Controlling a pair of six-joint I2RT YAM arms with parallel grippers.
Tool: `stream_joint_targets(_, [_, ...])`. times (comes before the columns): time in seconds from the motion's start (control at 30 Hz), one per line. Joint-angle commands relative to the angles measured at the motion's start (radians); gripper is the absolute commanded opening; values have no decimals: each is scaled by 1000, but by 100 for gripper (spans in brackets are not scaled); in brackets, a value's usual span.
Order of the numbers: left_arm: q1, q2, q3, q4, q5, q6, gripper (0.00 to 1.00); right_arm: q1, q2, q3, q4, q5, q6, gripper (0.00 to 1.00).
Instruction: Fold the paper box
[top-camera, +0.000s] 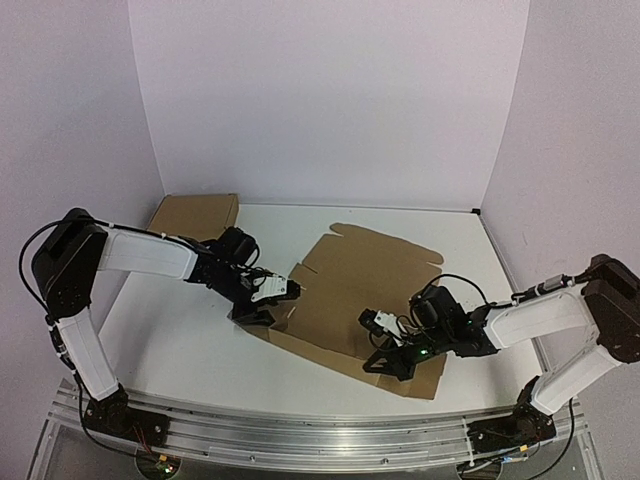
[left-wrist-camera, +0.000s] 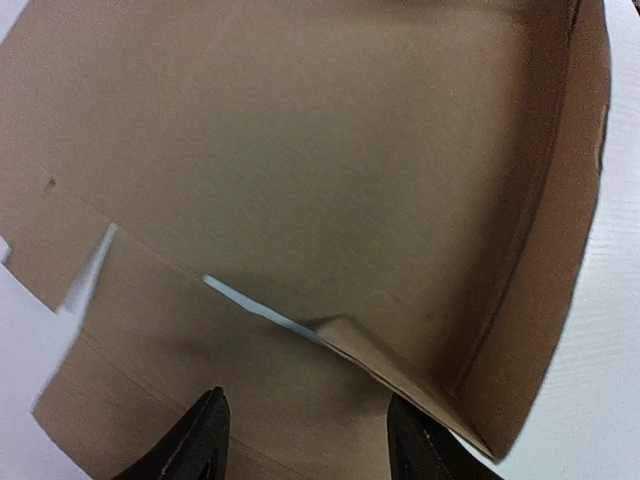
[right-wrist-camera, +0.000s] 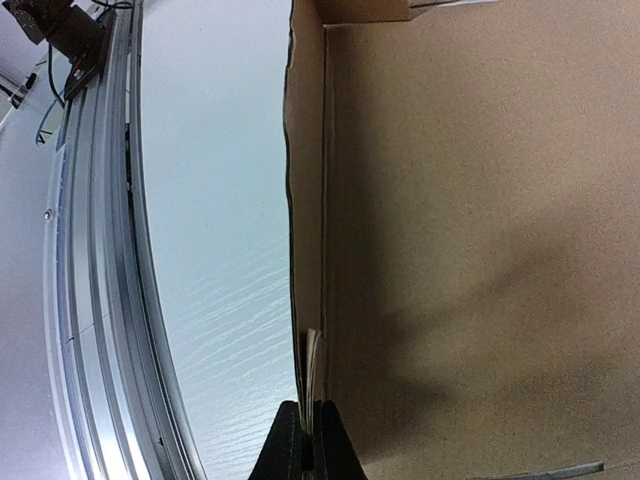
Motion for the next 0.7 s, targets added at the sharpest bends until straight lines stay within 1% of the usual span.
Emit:
stream_joint_targets(0.0, [-3, -87, -29, 176, -43, 9, 62, 8, 4, 13, 31, -40, -6, 0])
stream_joint_targets(0.07, [11, -99, -21, 126, -10, 10, 65, 8, 1, 11, 31, -34, -1, 0])
stream_joint_targets(0.13, [26, -98, 2, 34, 58, 34, 66, 7, -1, 8, 31, -23, 0, 0])
stream_joint_targets(0.27, [59, -77, 56, -165, 144, 116, 63, 7, -5, 6, 29, 5, 10, 0])
stream_joint_targets(0.37, [148, -56, 137, -302, 222, 150, 62, 6, -6, 3, 28, 12, 17, 0])
stream_joint_targets(0.4, [167, -51, 163, -348, 236, 179, 61, 7, -6, 1, 28, 13, 19, 0])
stream_joint_targets(0.47, [178, -62, 155, -409, 238, 223, 61, 6, -7, -3, 29, 15, 18, 0])
stream_joint_targets(0.57, [169, -104, 70, -388, 275, 248, 68, 7, -6, -8, 29, 18, 11, 0])
stream_joint_targets(0.67, [114, -129, -21, -263, 253, 208, 76, 6, -3, -7, 29, 17, 4, 0])
